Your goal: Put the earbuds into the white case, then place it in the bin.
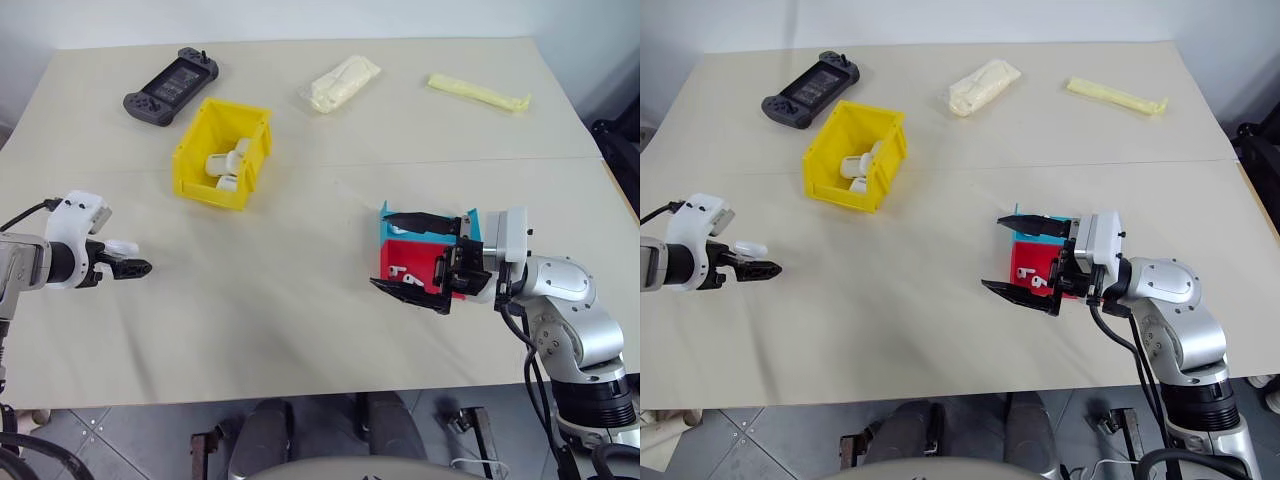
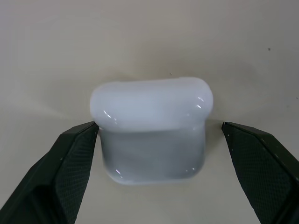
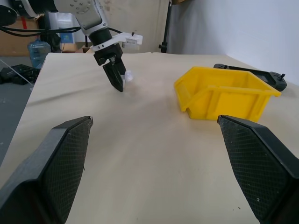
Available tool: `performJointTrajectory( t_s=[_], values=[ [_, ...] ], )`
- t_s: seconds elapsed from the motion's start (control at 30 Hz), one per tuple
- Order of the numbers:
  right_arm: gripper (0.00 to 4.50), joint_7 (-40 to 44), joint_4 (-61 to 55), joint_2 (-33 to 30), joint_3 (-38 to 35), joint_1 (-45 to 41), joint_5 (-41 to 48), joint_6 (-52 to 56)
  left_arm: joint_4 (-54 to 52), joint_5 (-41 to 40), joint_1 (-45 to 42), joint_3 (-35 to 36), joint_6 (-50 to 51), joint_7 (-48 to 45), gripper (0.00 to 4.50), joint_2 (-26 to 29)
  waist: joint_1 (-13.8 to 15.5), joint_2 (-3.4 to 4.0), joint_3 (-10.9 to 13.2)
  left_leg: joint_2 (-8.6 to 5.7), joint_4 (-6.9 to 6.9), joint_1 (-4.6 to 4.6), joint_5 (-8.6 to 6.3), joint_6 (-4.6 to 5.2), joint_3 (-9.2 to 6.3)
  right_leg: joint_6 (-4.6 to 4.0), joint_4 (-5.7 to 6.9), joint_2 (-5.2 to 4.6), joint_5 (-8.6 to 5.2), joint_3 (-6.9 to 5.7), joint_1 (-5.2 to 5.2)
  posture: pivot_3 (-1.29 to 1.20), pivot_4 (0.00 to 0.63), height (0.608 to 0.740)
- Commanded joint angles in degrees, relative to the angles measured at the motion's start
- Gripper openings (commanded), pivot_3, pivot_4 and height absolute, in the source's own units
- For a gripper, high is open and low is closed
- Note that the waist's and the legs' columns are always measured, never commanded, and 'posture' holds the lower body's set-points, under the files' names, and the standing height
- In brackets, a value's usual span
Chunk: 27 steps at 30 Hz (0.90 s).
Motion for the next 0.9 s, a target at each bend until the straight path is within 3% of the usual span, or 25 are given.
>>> performJointTrajectory(
  t_s=[0.03, 0.2, 0.33, 0.43, 0.53, 0.6, 0.73, 0.9],
  values=[
    [4.5, -0.1, -1.25, -0.12, -1.41, -0.18, 0.31, -1.67, -0.43, 0.68, 2.06, 0.31, 2.55, 0.81, 4.09, -1.36, 0.04, 0.0, 0.0, 0.0, 0.0, 0.0, 0.0, 0.0, 0.0, 0.0, 0.01, 0.0, 0.0, 0.0, 0.0, 0.0, 0.15, 0.74],
    [4.5, 0.02, -1.11, -0.24, -1.3, -0.04, 0.42, -1.83, -0.85, 0.79, 2.63, 1.69, 2.43, 0.98, 2.8, -1.89, 0.1, 0.02, -0.01, -0.01, 0.05, 0.03, 0.0, 0.0, 0.01, 0.0, 0.07, -0.02, 0.0, 0.01, 0.01, 0.0, 0.15, 0.74],
    [4.5, 0.51, -0.71, -0.52, -1.52, 0.34, 0.51, -1.95, -4.93, -1.13, 5.79, 8.54, -1.29, -0.17, 2.8, -3.69, 0.06, 0.02, -0.01, -0.01, 0.07, 0.02, 0.0, 0.0, 0.01, 0.0, 0.1, -0.03, 0.0, 0.02, 0.0, 0.0, 0.15, 0.74],
    [4.5, 0.87, -0.01, -0.83, -1.82, 0.57, 0.38, -2.06, -12.32, -2.46, 13.5, 17.1, -14.12, -3.14, 2.8, -7.71, 0.08, 0.02, -0.01, 0.0, 0.07, 0.0, -0.01, 0.01, 0.01, 0.0, 0.08, -0.06, 0.0, 0.03, -0.01, 0.0, 0.15, 0.74],
    [4.5, 1.06, 0.9, -1.31, -2.26, 0.55, -0.12, -2.31, -19.79, -7.41, 19.08, 25.78, -29.12, -8.15, 2.8, -16.91, 0.42, -0.02, 0.0, 0.02, 0.21, -0.15, -0.01, 0.02, -0.04, 0.0, 0.0, -0.08, 0.0, -0.04, -0.02, 0.0, 0.15, 0.74],
    [4.5, 1.52, 1.53, -2.1, -2.51, 0.62, -1.01, -2.79, -24.17, -9.76, 21.5, 27.36, -37.72, -11.19, 2.8, -22.48, 1.03, -0.04, -0.01, 0.03, 0.36, -0.23, -0.03, 0.01, -0.1, -0.02, 0.01, -0.09, 0.02, -0.1, 0.0, 0.0, 0.15, 0.74],
    [4.5, 2.17, 2.6, -4.48, -4.09, 2.26, -2.87, -4.45, -30.34, -11.28, 22.15, 20.71, -48.31, -12.62, 2.8, -32.9, 2.44, -0.01, -0.04, 0.01, 0.56, -0.2, -0.06, 0.04, -0.13, -0.04, 0.01, -0.11, 0.11, -0.13, 0.16, 0.0, 0.15, 0.74],
    [4.5, 0.9, 0.85, -8.46, -13.75, 12.52, -3.97, -6.61, -28.58, -7.23, 16.51, 2.7, -57.6, -14.38, 2.8, -45.32, 4.01, -0.08, -0.05, -0.06, 0.74, -0.18, -0.12, 0.19, -0.14, 0.02, -0.13, -0.11, 0.25, -0.16, 0.39, 0.0, 0.15, 0.74]
  ],
)
